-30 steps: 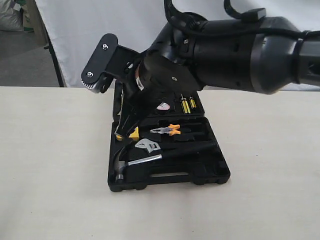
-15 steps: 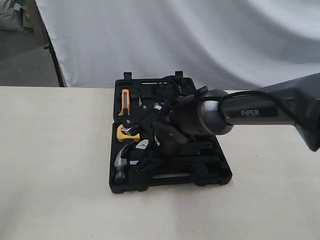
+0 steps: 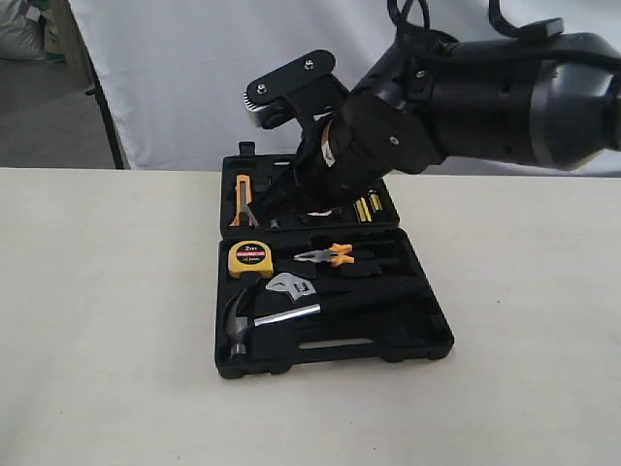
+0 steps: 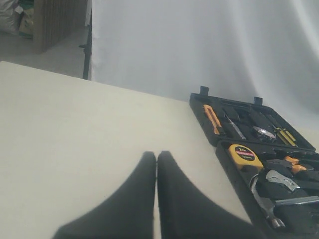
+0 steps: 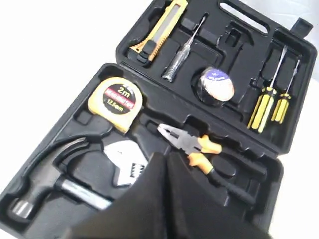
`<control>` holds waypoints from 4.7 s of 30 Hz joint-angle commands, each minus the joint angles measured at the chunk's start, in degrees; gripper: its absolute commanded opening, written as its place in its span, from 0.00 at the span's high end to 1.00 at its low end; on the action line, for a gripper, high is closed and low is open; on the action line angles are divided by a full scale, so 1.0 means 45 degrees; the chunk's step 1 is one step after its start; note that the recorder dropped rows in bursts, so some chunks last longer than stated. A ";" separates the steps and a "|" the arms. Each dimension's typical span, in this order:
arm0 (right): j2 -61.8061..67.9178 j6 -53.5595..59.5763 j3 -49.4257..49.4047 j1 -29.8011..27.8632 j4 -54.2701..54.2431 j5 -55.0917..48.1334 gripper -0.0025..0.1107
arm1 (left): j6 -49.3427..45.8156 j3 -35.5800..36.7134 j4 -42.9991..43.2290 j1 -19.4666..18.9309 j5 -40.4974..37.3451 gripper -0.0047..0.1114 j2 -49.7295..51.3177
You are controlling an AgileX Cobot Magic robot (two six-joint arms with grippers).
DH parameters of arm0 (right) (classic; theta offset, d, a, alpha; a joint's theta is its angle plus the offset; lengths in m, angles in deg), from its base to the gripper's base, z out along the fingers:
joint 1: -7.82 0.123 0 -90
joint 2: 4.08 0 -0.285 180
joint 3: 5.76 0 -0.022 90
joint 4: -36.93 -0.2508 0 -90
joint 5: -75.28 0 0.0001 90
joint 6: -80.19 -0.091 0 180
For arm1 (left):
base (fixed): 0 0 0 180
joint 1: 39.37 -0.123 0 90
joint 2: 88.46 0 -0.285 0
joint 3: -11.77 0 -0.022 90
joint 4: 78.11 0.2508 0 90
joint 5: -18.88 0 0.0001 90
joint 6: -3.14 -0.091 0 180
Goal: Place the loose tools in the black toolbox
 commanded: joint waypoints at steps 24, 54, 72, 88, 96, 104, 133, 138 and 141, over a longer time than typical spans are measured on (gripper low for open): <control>-0.0094 0.0440 -0.0150 -0.0034 -0.1803 -0.0185 0.98 | 0.0061 -0.0034 0.0056 -0.0322 0.0092 0.95 -0.0041; 0.2100 0.0569 0.0566 -0.0034 -0.2745 -0.1652 0.98 | 0.0061 -0.0034 0.0056 -0.0322 0.0092 0.95 -0.0041; -0.1792 0.0813 0.0541 -0.0034 -0.2384 -0.3001 0.98 | 0.0061 -0.0034 0.0056 -0.0322 0.0092 0.95 -0.0041; -0.6184 0.0569 -0.3929 -0.0034 -0.2264 -0.3071 0.98 | 0.0061 -0.0034 0.0056 -0.0322 0.0092 0.95 -0.0041; -0.8341 -0.1419 -1.1570 -0.0034 -0.2499 0.6638 0.98 | 0.0061 -0.0034 0.0056 -0.0322 0.0092 0.95 -0.0041; -0.9577 -0.1419 -1.6545 -0.0034 -0.2499 1.1532 0.98 | 0.0061 -0.0034 0.0056 -0.0322 0.0092 0.95 -0.0041; -2.2925 -0.1667 -1.7947 -0.7848 -0.2900 0.4981 0.98 | 0.0061 -0.0034 0.0056 -0.0322 0.0092 0.95 -0.0041; -2.2925 -0.1698 -1.7947 -0.7893 -0.3082 0.4473 0.98 | 0.0061 -0.0034 0.0056 -0.0322 0.0092 0.95 -0.0041; -2.2925 -0.1698 -1.7947 -0.7893 -0.3082 0.4473 0.98 | 0.0061 -0.0034 0.0056 -0.0322 0.0092 0.95 -0.0041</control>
